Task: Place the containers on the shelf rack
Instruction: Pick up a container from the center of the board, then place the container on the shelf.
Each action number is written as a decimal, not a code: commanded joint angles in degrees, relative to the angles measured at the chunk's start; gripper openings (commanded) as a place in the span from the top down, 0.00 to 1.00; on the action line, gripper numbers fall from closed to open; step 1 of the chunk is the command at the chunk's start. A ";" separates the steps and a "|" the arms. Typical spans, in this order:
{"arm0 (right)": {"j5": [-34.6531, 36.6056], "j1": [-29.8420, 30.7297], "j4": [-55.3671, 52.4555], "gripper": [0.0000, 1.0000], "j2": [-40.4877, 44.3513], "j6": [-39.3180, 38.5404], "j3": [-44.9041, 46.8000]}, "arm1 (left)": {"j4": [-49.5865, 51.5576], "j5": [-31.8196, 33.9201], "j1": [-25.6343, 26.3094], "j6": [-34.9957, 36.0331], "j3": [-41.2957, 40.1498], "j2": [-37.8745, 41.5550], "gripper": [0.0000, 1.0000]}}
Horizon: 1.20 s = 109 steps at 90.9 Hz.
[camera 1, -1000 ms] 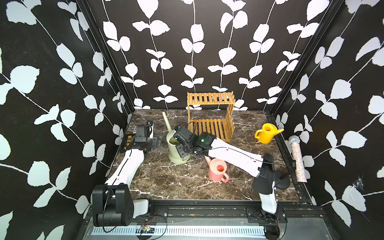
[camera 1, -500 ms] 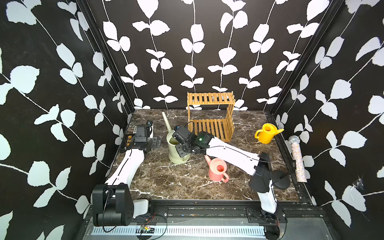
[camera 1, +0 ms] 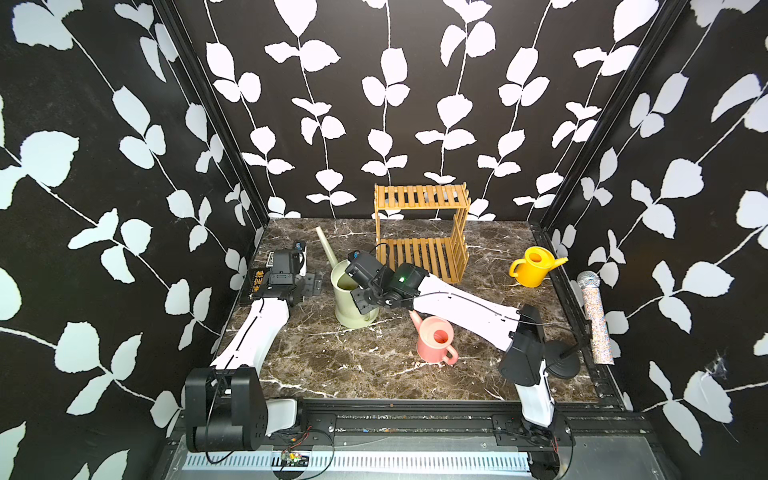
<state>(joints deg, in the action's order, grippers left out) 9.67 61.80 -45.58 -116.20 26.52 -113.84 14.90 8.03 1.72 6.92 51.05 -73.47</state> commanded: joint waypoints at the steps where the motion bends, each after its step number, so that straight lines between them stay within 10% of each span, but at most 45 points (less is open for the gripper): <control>1: 0.25 -0.04 2.39 0.90 3.15 -1.03 1.40 | -0.83 0.42 0.04 -0.06 -1.04 0.43 0.02; 82: 5.87 -3.87 -3.98 1.00 26.51 -7.40 6.37 | 0.89 -0.85 0.04 -0.61 0.94 -1.00 0.01; 109: 13.96 -5.29 -11.69 1.00 34.39 -12.26 11.12 | 5.59 -16.78 1.37 0.58 5.05 -1.50 0.02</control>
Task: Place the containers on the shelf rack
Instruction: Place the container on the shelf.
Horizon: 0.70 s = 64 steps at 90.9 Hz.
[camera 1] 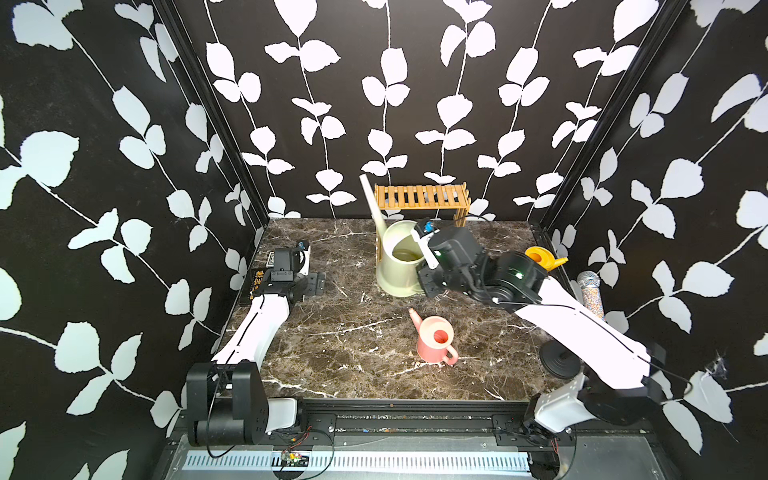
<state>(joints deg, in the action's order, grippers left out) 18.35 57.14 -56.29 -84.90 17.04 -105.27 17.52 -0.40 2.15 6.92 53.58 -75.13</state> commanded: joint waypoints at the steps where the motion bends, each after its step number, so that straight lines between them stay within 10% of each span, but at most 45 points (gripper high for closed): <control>1: 5.55 -0.72 -1.04 1.00 3.48 -2.83 2.89 | 3.18 -8.72 1.02 0.61 2.68 0.16 0.02; 64: -0.92 -11.12 4.86 1.00 15.88 -2.21 25.81 | 11.69 -23.60 4.66 7.26 8.56 -1.05 0.02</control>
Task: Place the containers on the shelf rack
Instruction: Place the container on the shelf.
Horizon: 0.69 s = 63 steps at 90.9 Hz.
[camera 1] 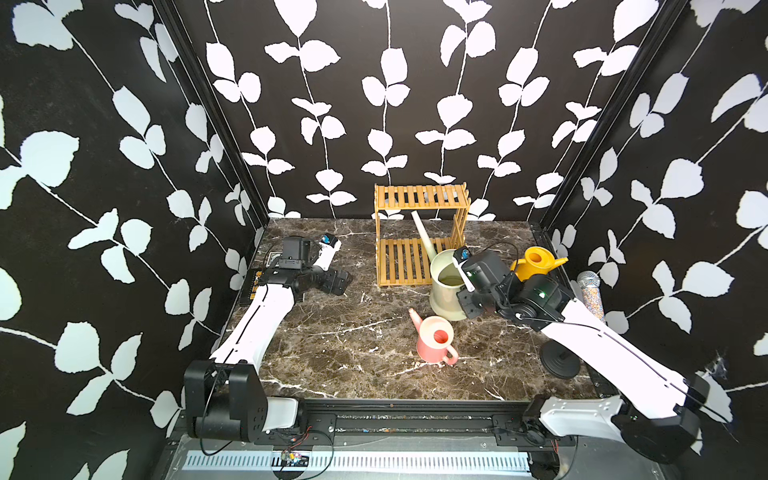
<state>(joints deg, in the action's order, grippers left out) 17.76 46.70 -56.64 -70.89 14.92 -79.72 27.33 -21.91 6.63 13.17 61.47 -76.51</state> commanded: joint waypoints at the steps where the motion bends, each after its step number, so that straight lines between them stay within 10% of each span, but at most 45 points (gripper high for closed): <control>1: -0.35 -0.70 5.26 1.00 1.84 0.01 0.35 | 1.86 -2.09 0.16 0.95 0.71 0.27 0.01; 63: -2.67 -5.05 6.59 1.00 -5.75 4.43 -3.82 | 0.81 -3.11 0.30 0.64 -0.04 -0.30 0.01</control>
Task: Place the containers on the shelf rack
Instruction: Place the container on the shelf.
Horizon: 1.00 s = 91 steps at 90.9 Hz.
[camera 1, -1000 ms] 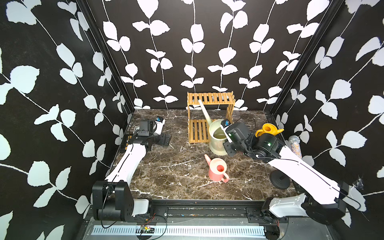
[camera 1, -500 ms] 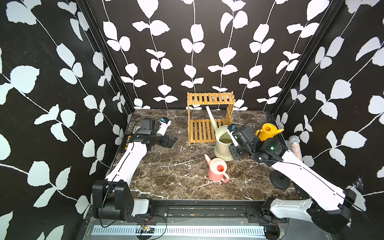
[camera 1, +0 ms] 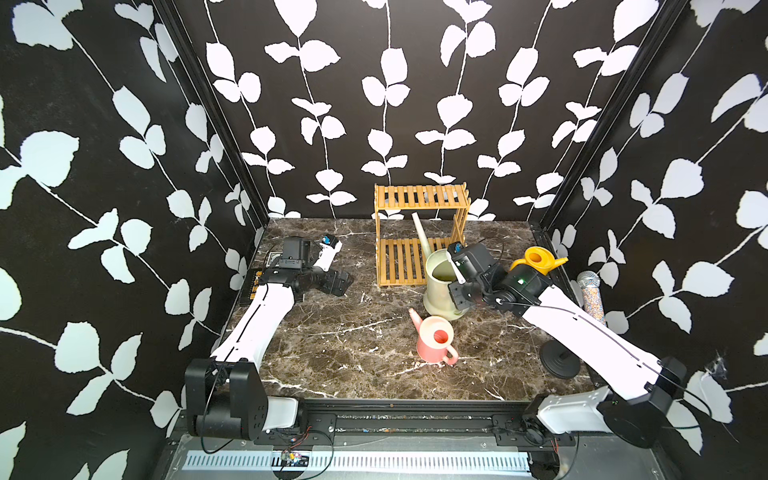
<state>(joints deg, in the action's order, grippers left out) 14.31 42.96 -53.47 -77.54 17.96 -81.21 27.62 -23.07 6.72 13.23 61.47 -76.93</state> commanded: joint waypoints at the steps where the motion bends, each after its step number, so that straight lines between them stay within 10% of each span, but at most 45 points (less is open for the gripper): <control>1: 0.75 -1.39 3.49 1.00 0.85 1.56 -2.40 | 0.56 -2.27 0.22 0.66 -0.04 0.11 0.02; 91: 3.07 -3.26 25.44 1.00 -4.05 4.04 3.04 | 0.24 -4.46 0.40 1.53 -1.53 0.37 0.01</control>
<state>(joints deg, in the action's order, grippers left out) 14.59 40.05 -38.30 -81.82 21.50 -78.94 27.59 -26.81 6.72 13.80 60.69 -76.93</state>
